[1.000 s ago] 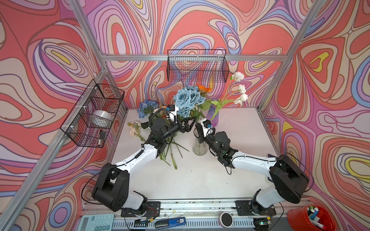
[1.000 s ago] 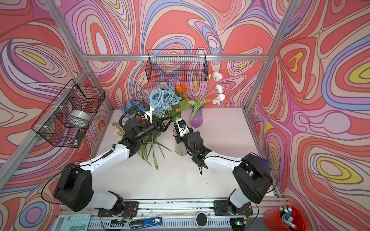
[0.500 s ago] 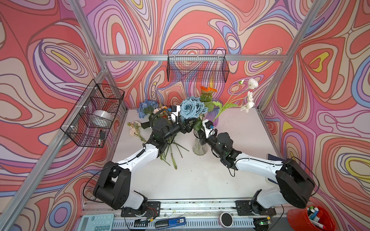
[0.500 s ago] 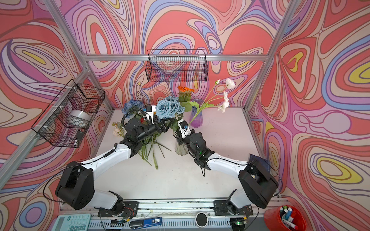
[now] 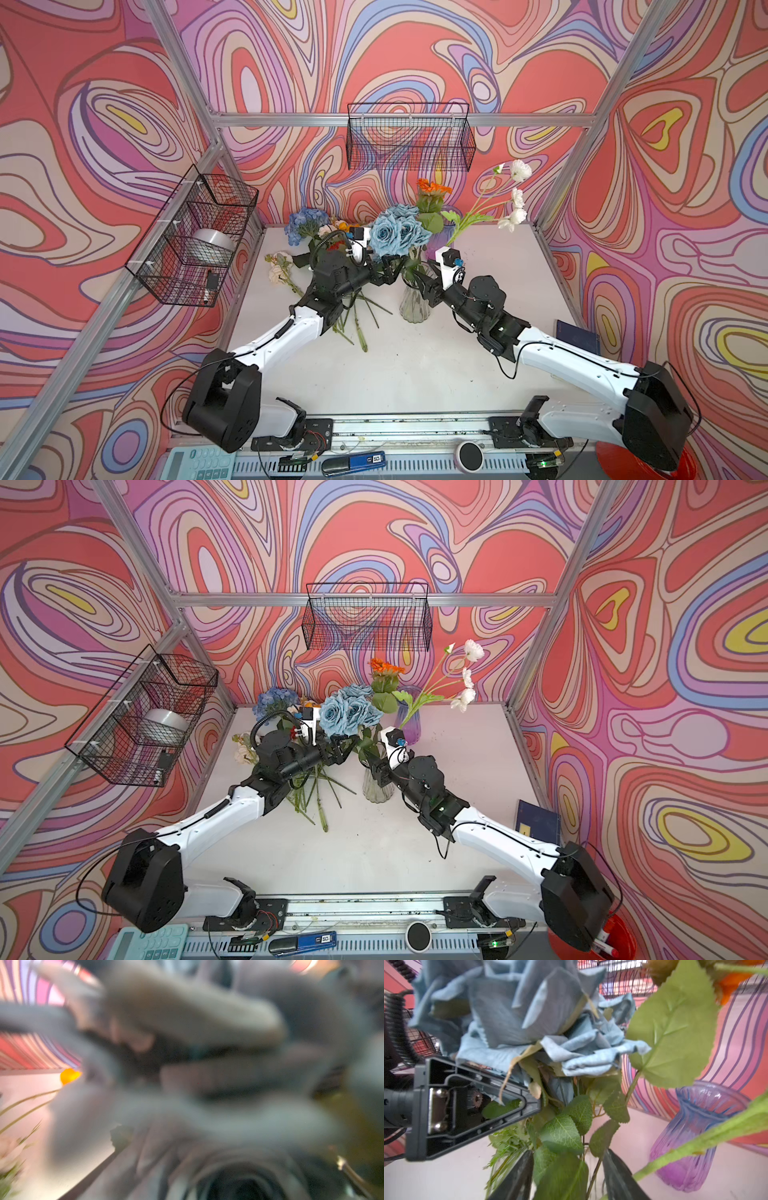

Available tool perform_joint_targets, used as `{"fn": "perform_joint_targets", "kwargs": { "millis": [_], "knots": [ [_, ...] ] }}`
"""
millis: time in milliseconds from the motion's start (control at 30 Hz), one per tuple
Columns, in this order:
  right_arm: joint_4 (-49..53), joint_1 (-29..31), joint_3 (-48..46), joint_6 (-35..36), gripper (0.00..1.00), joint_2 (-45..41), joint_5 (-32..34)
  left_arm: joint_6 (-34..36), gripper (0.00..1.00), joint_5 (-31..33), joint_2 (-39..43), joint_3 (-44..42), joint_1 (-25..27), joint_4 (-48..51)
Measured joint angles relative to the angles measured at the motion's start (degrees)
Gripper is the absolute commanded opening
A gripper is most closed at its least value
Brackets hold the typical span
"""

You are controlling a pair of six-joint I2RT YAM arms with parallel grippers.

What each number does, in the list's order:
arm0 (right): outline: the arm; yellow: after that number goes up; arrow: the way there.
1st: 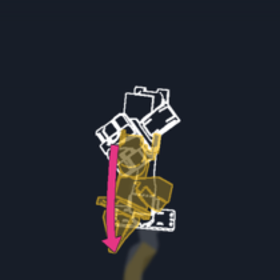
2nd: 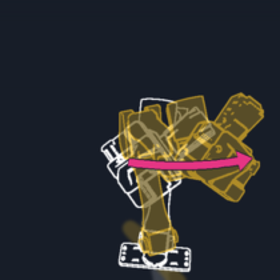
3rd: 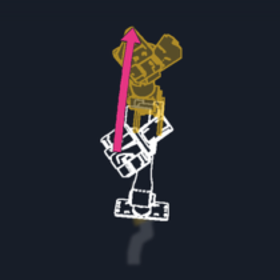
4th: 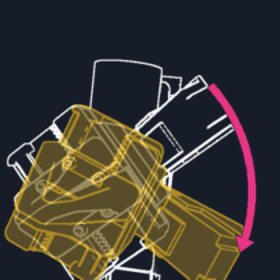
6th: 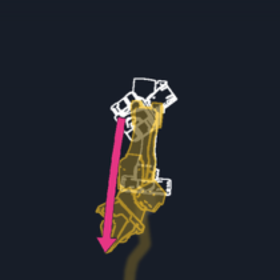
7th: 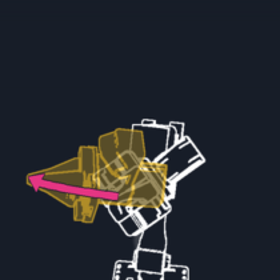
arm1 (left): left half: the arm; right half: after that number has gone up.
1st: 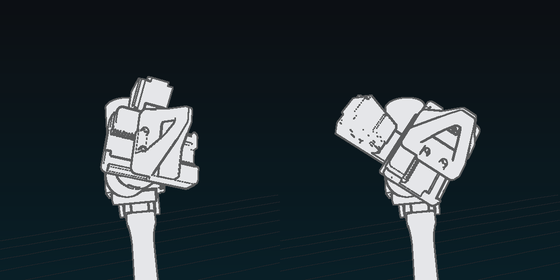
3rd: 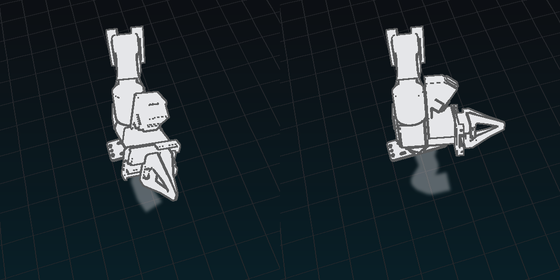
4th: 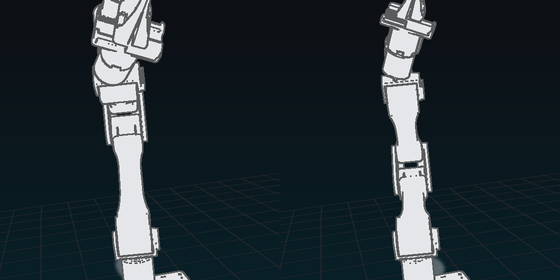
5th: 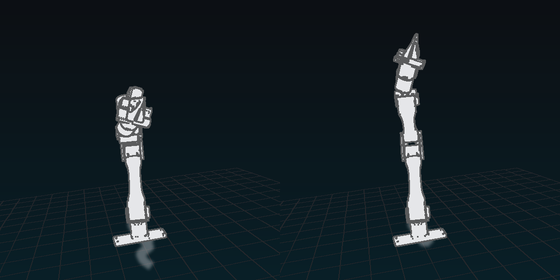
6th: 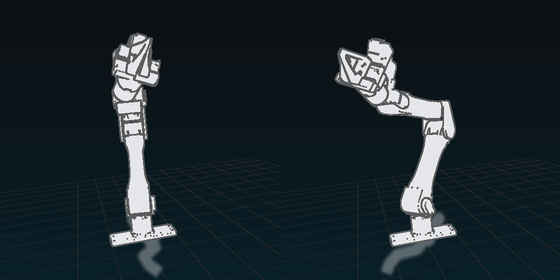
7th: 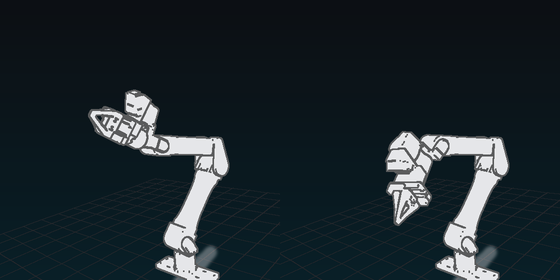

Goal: Arrange the flowers into the vase

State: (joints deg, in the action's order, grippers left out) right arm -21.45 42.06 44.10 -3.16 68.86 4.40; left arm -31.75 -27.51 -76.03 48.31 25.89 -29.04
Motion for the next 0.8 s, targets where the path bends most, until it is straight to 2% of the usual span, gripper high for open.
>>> {"fn": "perform_joint_targets", "kwargs": {
  "millis": [333, 600, 800],
  "knots": [
    [13.90, 0.00, 0.00, -4.48, 0.60, -4.09, -3.74, 3.41, 0.99, 5.60, 17.16, -6.01, 0.02, 21.29],
    [18.43, 0.00, -0.48, -5.55, 0.60, -4.48, -2.97, 0.46, 0.88, 13.03, 25.00, -14.32, 0.02, 34.58],
    [19.76, 0.00, -0.50, -5.55, 0.60, -4.85, -0.70, -1.88, 0.76, 19.78, 25.38, -17.84, 0.02, 40.41]
  ]
}}
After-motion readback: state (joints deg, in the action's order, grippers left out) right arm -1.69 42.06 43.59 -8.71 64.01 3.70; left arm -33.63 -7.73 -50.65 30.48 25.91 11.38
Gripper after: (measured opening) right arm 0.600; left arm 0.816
